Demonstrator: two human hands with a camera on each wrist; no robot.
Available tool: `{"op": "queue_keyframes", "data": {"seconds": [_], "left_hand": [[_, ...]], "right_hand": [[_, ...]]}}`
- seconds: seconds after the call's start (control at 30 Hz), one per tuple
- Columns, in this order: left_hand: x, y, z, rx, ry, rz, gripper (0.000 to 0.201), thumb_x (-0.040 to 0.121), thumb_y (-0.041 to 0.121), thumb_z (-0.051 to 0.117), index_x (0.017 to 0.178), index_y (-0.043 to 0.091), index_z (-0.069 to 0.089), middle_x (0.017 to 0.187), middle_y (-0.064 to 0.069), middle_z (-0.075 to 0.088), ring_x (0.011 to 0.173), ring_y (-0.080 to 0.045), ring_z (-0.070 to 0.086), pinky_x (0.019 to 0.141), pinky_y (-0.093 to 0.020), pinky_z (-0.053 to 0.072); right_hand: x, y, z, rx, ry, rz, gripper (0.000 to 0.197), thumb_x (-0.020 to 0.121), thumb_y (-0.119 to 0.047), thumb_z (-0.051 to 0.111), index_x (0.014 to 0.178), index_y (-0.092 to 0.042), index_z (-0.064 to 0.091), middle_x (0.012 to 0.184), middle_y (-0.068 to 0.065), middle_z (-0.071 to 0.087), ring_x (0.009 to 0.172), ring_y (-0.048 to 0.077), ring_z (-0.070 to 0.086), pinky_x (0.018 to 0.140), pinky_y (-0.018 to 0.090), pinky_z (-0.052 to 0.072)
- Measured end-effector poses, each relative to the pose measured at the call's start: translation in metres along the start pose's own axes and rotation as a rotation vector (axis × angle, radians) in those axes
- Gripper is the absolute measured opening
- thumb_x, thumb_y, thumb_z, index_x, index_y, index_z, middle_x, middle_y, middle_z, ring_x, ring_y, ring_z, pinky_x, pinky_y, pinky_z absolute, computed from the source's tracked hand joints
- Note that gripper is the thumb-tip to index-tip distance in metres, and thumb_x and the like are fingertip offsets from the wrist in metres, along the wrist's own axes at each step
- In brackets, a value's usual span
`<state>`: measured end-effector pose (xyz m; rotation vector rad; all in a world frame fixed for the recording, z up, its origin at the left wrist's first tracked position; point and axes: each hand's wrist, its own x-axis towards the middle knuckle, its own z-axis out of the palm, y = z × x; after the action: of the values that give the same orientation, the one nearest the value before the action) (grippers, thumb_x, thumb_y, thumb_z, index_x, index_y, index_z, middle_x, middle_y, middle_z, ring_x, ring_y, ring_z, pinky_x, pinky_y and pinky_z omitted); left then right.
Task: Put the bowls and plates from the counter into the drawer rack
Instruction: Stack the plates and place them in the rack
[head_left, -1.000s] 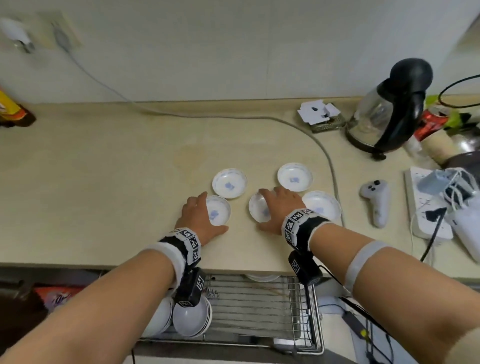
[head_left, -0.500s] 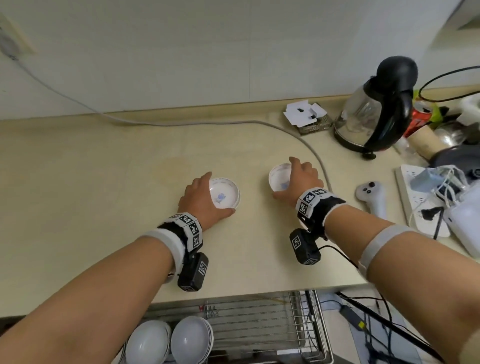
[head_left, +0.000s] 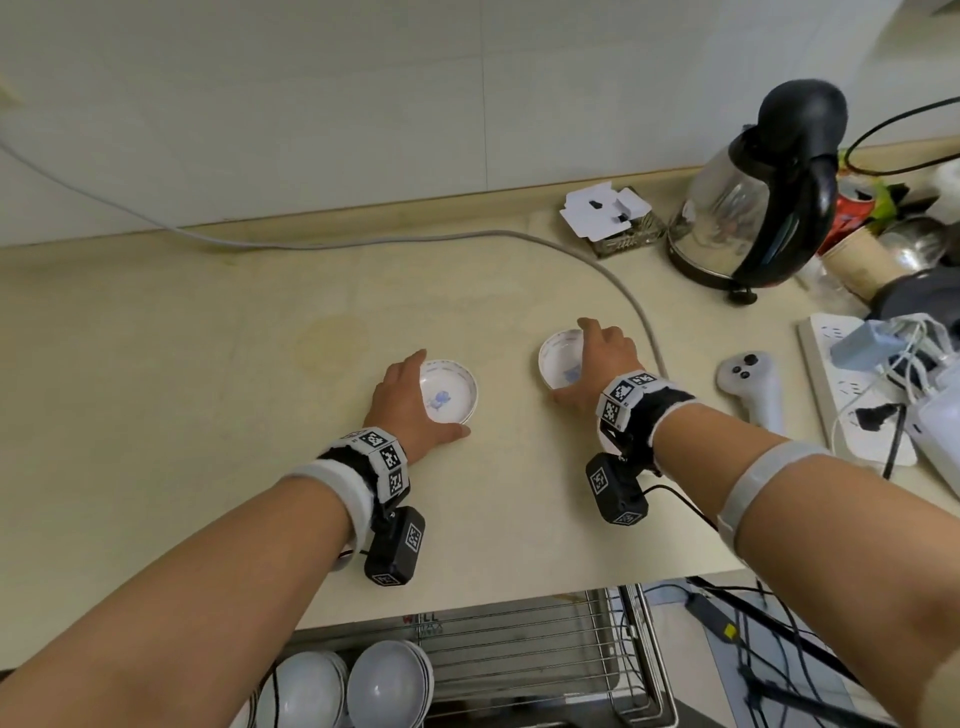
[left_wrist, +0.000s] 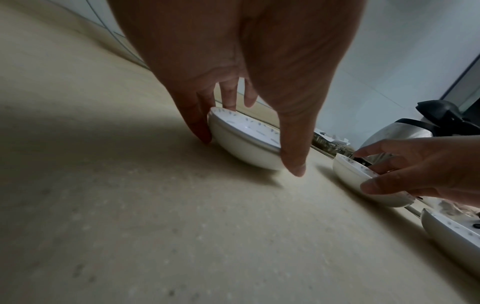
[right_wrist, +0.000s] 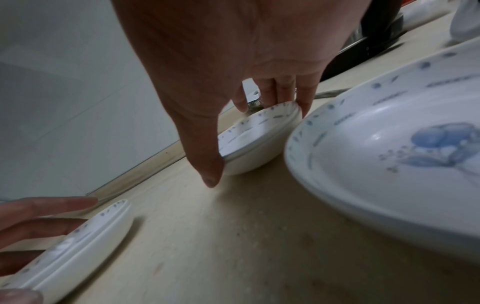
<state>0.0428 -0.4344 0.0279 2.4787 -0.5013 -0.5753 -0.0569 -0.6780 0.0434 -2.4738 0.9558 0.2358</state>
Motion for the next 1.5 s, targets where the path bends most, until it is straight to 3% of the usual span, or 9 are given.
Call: {"op": "queue_keyframes", "data": {"seconds": [0.2,0.4,0.63,0.9,1.03,1.13,1.33,1.4,1.5], "left_hand": [[-0.001,0.015,0.004,0.005,0.048,0.023,0.113,0.061,0.038,0.091,0.153,0.031,0.027,0.145,-0.005,0.04,0.133,-0.031,0.042,0.108,-0.042,0.041],[-0.007,0.072,0.016,-0.194,0.075,0.212,0.108,0.058,0.034,0.093,0.148,0.029,0.034,0.141,-0.004,0.043,0.129,-0.027,0.045,0.11,-0.041,0.04],[-0.026,0.135,0.049,-0.294,-0.069,0.427,0.108,0.057,0.033,0.094,0.147,0.03,0.034,0.136,-0.003,0.047,0.126,-0.021,0.049,0.11,-0.04,0.042],[-0.033,0.15,0.086,-0.242,-0.166,0.446,0.112,0.054,0.034,0.095,0.147,0.03,0.033,0.137,0.001,0.049,0.125,-0.018,0.051,0.108,-0.035,0.044],[-0.03,0.154,0.097,-0.217,-0.175,0.438,0.109,0.057,0.031,0.095,0.147,0.029,0.034,0.139,0.0,0.048,0.126,-0.017,0.05,0.108,-0.031,0.042],[-0.029,0.158,0.104,-0.161,-0.203,0.453,0.109,0.057,0.032,0.094,0.148,0.027,0.033,0.142,0.001,0.047,0.127,-0.017,0.049,0.108,-0.031,0.042],[-0.032,0.158,0.12,-0.027,-0.266,0.47,0.117,0.046,0.054,0.085,0.147,0.029,0.033,0.138,-0.001,0.05,0.126,-0.023,0.05,0.108,-0.044,0.044],[-0.033,0.155,0.124,-0.027,-0.265,0.459,0.117,0.048,0.052,0.086,0.149,0.027,0.032,0.141,-0.001,0.047,0.128,-0.024,0.048,0.109,-0.044,0.043],[-0.032,0.151,0.129,-0.061,-0.255,0.445,0.115,0.056,0.038,0.093,0.152,0.022,0.03,0.145,-0.003,0.042,0.131,-0.023,0.047,0.111,-0.039,0.041]], "right_hand": [[-0.019,0.006,-0.017,0.176,0.099,-0.016,0.11,0.061,-0.035,0.085,0.15,-0.026,0.022,0.143,0.01,0.039,0.135,0.031,0.035,0.103,0.045,0.042],[-0.067,0.044,-0.044,0.198,0.178,0.012,0.111,0.06,-0.037,0.084,0.151,-0.026,0.021,0.139,0.008,0.042,0.13,0.03,0.039,0.099,0.041,0.041],[-0.101,0.078,-0.031,0.139,0.055,-0.014,0.12,0.058,-0.045,0.084,0.153,-0.027,0.014,0.14,0.007,0.044,0.13,0.027,0.041,0.101,0.038,0.04],[-0.097,0.085,-0.008,0.198,0.117,-0.069,0.111,0.051,-0.057,0.069,0.148,-0.037,0.019,0.13,-0.003,0.052,0.118,0.026,0.048,0.096,0.044,0.045],[-0.097,0.095,-0.009,0.307,0.059,-0.081,0.137,0.043,-0.063,0.072,0.156,-0.023,0.005,0.147,0.002,0.044,0.131,0.029,0.045,0.105,0.044,0.043],[-0.103,0.109,-0.017,0.338,0.012,-0.089,0.15,0.045,-0.054,0.086,0.156,-0.021,-0.008,0.151,0.01,0.036,0.14,0.027,0.036,0.113,0.04,0.034],[-0.113,0.131,-0.031,0.363,-0.033,-0.056,0.111,0.07,-0.03,0.079,0.157,-0.017,0.013,0.146,0.01,0.037,0.133,0.025,0.044,0.109,0.04,0.041],[-0.111,0.131,-0.03,0.404,-0.047,-0.04,0.086,0.079,-0.026,0.07,0.152,-0.018,0.027,0.139,0.008,0.044,0.119,0.023,0.054,0.101,0.037,0.047],[-0.104,0.128,-0.025,0.499,-0.03,0.028,0.063,0.074,-0.037,0.051,0.135,-0.02,0.05,0.124,0.009,0.058,0.101,0.024,0.062,0.09,0.04,0.053]]}}
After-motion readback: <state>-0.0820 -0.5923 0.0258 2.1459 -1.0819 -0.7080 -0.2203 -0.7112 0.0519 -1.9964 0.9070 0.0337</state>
